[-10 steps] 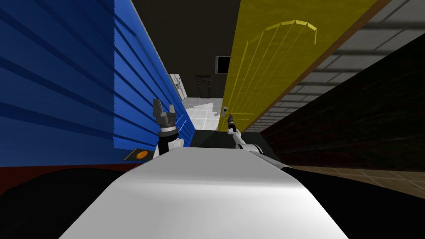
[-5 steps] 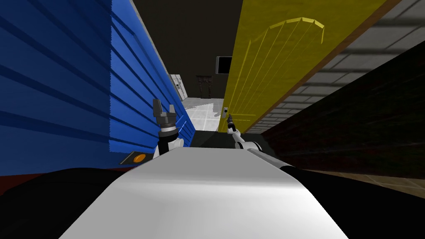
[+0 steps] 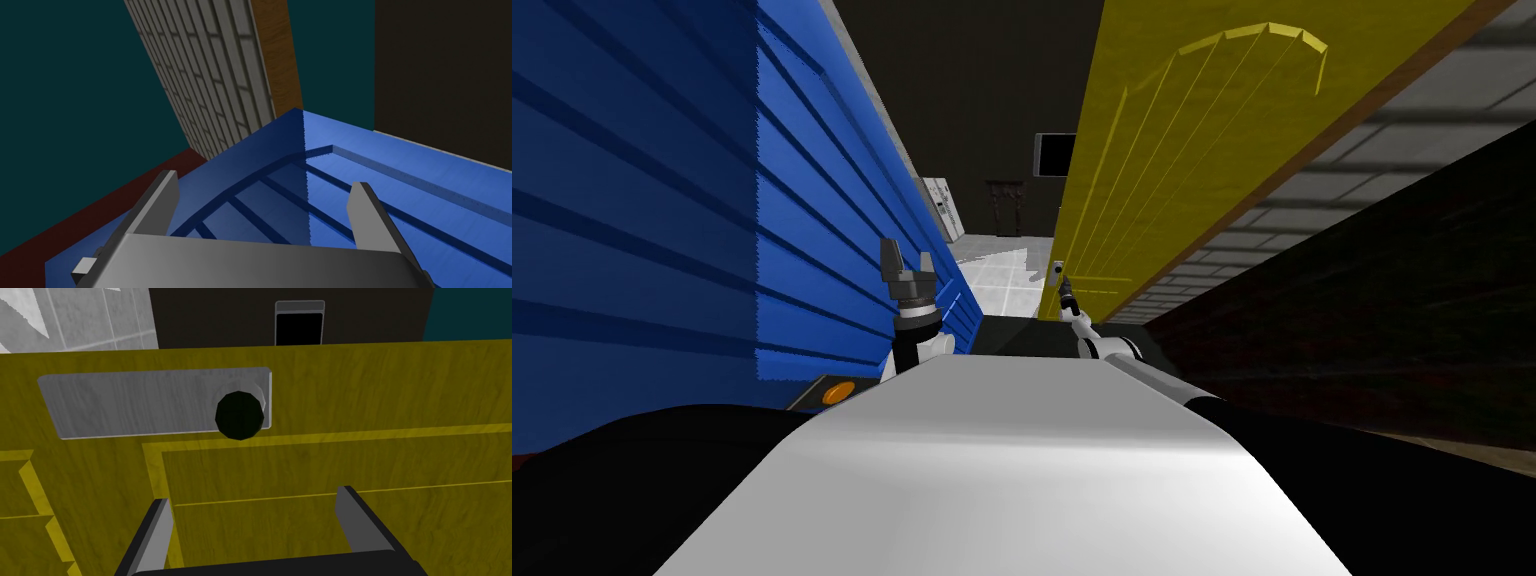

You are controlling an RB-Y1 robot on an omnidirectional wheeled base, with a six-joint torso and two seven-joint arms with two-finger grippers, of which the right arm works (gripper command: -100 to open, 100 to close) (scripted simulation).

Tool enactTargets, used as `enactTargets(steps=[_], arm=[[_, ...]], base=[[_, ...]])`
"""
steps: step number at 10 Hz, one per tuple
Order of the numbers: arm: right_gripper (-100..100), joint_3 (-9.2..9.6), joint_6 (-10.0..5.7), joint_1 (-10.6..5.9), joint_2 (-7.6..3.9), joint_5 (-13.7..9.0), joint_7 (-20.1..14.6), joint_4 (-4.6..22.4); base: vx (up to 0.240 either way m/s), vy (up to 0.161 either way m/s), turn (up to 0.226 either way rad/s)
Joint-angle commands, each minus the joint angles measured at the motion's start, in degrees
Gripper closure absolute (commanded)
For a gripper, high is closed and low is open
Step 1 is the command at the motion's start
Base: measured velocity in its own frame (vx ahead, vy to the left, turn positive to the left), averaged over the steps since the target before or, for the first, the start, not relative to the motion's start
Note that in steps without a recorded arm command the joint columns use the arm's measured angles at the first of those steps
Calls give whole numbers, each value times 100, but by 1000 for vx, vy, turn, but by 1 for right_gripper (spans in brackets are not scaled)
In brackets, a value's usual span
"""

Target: Pull the door open

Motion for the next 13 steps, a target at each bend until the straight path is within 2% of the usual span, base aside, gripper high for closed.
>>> enactTargets(steps=[1,2,3,4,5,6,8,9,11,12,13], arm=[[-100,-16,-17,37,-115,-17,-77,18],[-100,-22,-24,50,-157,-24,-106,24],[-100,-35,-38,81,-252,-38,-170,39],[-100,-35,-38,81,-252,-38,-170,46],[-100,-57,-62,130,-406,-62,-273,62],[-100,-71,-76,162,-505,-77,-339,78],[-100,-71,-76,162,-505,-77,-339,78],[-100,-92,-99,210,-656,-100,-442,101],[-100,-92,-99,210,-656,-100,-442,101],[-100,-89,-42,258,-650,-98,-440,4],[100,-89,-42,258,-650,-98,-440,4]], base=[[138,46,118],[191,27,101],[183,21,94],[131,4,45],[166,25,163],[182,31,164],[94,8,8],[123,-1,147],[113,10,35],[30,4,-4],[0,0,0]])
